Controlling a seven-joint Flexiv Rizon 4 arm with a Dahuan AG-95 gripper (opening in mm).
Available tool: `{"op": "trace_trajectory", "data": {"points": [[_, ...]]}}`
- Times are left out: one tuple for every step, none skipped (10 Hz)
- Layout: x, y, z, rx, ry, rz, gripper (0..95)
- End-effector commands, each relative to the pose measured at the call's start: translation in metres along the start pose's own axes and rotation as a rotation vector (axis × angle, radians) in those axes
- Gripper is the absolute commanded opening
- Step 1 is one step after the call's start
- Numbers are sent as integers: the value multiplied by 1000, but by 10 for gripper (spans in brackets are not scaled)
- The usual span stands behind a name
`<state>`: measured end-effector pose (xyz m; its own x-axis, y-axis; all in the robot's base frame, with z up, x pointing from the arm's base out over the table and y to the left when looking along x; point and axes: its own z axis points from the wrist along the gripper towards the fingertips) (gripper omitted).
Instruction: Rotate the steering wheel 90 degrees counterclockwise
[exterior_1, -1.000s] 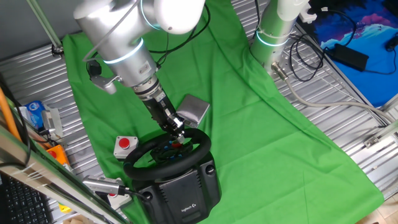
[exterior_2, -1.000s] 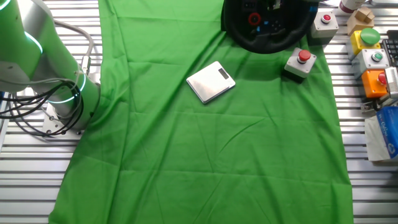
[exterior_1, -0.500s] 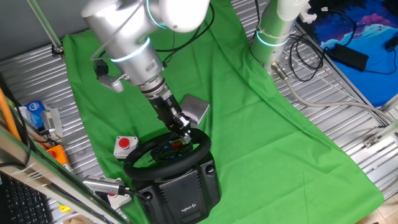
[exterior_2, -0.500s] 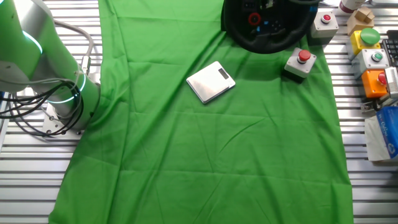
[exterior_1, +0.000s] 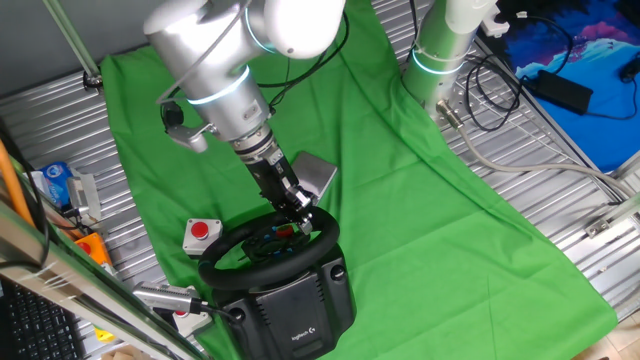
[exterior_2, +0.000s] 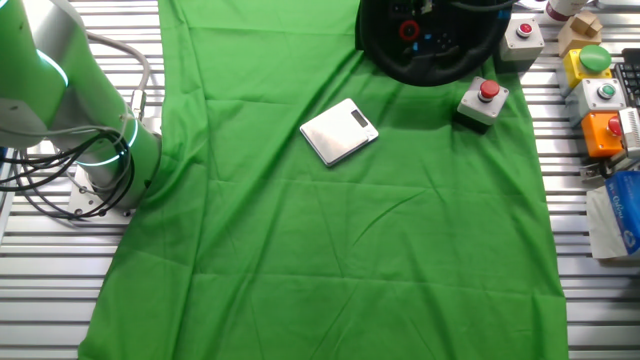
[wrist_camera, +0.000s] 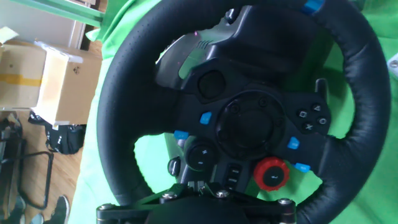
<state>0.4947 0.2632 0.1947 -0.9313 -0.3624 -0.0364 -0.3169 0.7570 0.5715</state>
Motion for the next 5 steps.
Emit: {"op": "trace_trajectory", "data": {"points": [[2,1,4,2,-2,-3,0],[4,0,6,2,-3,-5,0],[4,-1,7,2,-3,-9,0],[4,-3,10,2,-5,-15,0],[4,-3,10,2,-5,-15,0]]}}
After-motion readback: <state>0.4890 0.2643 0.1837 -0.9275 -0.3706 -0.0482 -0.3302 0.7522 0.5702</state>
